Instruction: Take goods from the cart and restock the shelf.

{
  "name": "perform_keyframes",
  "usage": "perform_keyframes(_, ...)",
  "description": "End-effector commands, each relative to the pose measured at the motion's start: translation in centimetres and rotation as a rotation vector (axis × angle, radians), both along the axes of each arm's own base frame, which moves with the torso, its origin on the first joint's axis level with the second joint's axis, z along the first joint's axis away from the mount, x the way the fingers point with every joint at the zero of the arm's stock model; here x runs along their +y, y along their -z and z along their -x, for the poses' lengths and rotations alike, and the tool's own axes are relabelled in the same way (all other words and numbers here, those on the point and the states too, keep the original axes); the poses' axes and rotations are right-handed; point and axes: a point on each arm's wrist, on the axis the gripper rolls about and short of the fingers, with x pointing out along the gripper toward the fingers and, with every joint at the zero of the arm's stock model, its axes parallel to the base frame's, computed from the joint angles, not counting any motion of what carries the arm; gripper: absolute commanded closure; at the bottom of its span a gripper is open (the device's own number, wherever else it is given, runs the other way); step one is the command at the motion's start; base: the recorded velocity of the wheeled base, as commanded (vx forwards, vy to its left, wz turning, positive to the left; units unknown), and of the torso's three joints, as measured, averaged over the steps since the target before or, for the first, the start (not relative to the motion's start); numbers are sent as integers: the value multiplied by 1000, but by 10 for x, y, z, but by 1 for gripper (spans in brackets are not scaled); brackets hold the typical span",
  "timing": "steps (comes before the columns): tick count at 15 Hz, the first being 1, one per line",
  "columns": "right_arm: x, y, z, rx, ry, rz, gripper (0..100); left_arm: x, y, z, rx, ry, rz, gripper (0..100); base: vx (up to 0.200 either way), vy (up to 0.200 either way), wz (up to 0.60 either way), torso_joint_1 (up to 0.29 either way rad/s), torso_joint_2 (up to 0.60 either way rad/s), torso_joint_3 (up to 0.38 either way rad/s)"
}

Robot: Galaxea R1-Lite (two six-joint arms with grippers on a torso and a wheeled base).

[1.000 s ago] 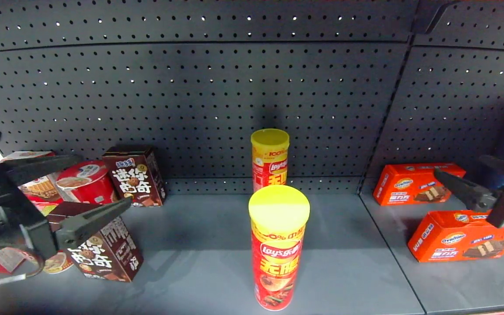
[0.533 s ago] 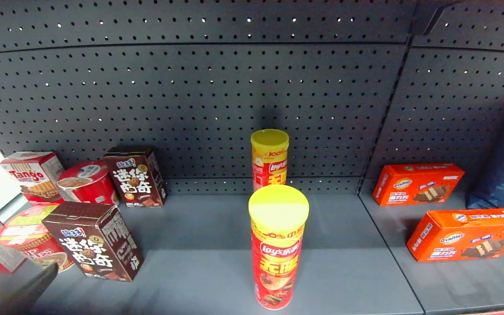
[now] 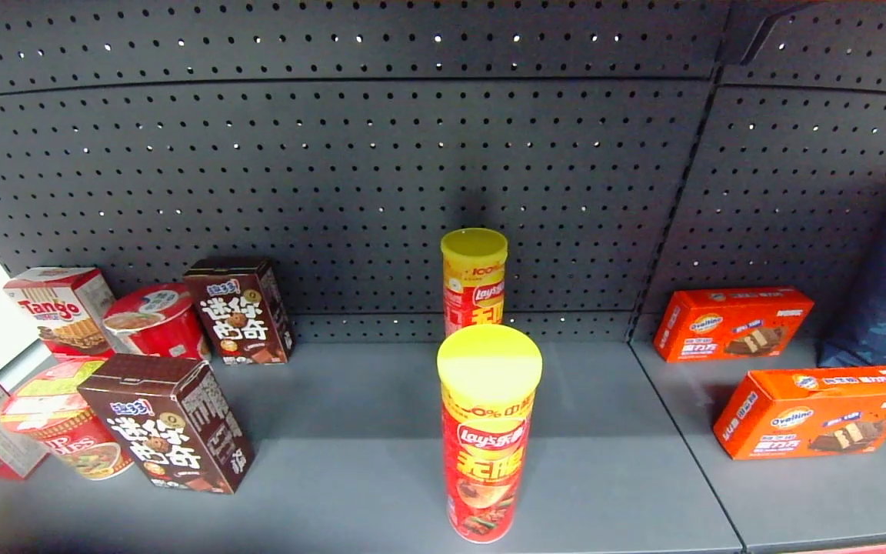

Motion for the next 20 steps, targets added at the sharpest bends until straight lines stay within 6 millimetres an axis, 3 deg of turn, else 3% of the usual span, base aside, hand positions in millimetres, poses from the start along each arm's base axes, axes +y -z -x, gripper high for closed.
perform_keyframes(1, 0, 11, 6, -42, 21, -3, 0, 1, 18, 10, -23, -17, 0, 0, 0, 0, 0, 0, 0, 0)
perform_keyframes(4, 0, 11, 6, -42, 25, -6, 0, 2, 33, 27, 80, -44, -12, 0, 0, 0, 0, 0, 0, 0)
perform_keyframes(7, -4, 12, 6, -34, 193, -59, 0, 2, 38, 25, 94, -44, -6, 0, 0, 0, 0, 0, 0, 0)
perform_keyframes(11, 0, 19, 7, 41, -1, -69, 0, 2, 42, 22, 61, -28, 21, 0, 0, 0, 0, 0, 0, 0)
perform_keyframes(12, -1, 20, 10, -10, -47, -70, 0, 1, 42, 22, 62, -11, 43, 0, 0, 0, 0, 0, 0, 0)
perform_keyframes(17, -1, 20, 11, -29, -28, -80, 0, -3, 42, 22, 67, 192, 40, 0, 0, 0, 0, 0, 0, 0)
perform_keyframes(20, -1, 20, 11, -29, -28, -80, 0, -1, 42, 21, 74, 101, 40, 0, 0, 0, 0, 0, 0, 0)
